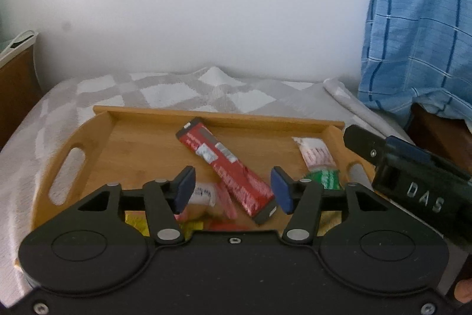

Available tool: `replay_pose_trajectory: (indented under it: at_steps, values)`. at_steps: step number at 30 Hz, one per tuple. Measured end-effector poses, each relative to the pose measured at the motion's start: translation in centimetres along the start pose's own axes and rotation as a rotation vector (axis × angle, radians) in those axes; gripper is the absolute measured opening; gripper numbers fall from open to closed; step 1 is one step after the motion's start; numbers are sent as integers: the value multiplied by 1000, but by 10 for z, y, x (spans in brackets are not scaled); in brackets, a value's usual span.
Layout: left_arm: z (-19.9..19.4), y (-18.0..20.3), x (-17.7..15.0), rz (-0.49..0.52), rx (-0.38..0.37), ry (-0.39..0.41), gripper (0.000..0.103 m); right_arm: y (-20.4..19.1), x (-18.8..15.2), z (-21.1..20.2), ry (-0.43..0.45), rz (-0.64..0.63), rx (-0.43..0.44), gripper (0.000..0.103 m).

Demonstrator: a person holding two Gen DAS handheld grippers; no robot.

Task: Organize snacks
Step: 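Open both tools to release the packets into the tray, then move both tools back toward the brown nut bar and red square packet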

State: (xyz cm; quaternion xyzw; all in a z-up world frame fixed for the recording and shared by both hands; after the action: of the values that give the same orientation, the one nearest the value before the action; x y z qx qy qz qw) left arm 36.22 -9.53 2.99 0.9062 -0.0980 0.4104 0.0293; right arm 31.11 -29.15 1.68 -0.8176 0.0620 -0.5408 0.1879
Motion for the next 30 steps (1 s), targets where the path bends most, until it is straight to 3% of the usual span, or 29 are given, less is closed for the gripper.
replay_pose_trajectory:
  at_steps: [5,15,25,30]
  values:
    - [-27,-1,-16,-13,-14,13,66,-2,-10,-29,-3,-66,4,78]
    - [-75,-3,-48,13,3,61,87,14,-34,-75,-3,-49,-8,86]
    - [-111,15,-95,52,8,61,91,47,-60,-117,-37,15,-69,91]
    - [-126,28,-117,89,19,61,94,55,-66,-133,-47,17,-93,103]
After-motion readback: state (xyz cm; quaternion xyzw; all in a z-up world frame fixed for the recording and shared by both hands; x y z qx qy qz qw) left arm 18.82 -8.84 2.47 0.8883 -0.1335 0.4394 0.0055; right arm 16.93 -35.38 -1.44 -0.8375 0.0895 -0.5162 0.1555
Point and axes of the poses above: each gripper's, at about its wrist camera, not at the fingertips, and z roughly the way its jaws point, y to its right, x to its top, the point moved 8 cm from there along z, roughly the way its jaws point, and after that the axes turned 7 degrees about z, right-handed, at the moved point
